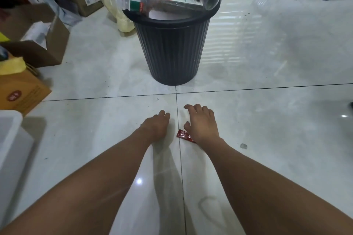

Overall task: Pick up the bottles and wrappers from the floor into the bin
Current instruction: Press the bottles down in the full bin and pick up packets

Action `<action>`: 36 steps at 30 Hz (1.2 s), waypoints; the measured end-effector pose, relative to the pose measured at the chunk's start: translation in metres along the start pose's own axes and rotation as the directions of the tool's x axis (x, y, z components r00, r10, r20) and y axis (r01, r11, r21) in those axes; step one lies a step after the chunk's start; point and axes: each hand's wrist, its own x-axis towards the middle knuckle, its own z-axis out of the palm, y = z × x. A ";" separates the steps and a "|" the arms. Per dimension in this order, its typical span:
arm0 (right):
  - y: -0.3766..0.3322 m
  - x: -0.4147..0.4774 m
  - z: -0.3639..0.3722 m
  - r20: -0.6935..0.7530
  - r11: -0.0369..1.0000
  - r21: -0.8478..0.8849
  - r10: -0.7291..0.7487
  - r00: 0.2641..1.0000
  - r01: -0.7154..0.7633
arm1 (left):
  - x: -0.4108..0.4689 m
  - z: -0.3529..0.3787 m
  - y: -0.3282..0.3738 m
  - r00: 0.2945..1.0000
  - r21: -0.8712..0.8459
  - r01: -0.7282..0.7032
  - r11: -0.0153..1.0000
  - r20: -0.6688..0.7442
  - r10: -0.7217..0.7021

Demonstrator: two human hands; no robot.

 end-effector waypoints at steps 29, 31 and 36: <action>-0.004 -0.011 0.022 0.334 0.995 -0.096 0.069 0.940 -0.038 | 0.026 -0.032 0.008 0.899 0.104 -0.134 0.985 -0.407 0.165; -0.006 -0.004 0.013 0.291 0.996 -0.052 0.087 0.953 -0.076 | 0.025 -0.037 0.009 0.887 0.085 -0.146 0.986 -0.429 0.169; -0.004 0.006 -0.016 0.098 0.987 0.058 0.140 0.985 -0.147 | 0.024 -0.062 0.005 0.860 -0.083 -0.163 0.983 -0.500 0.101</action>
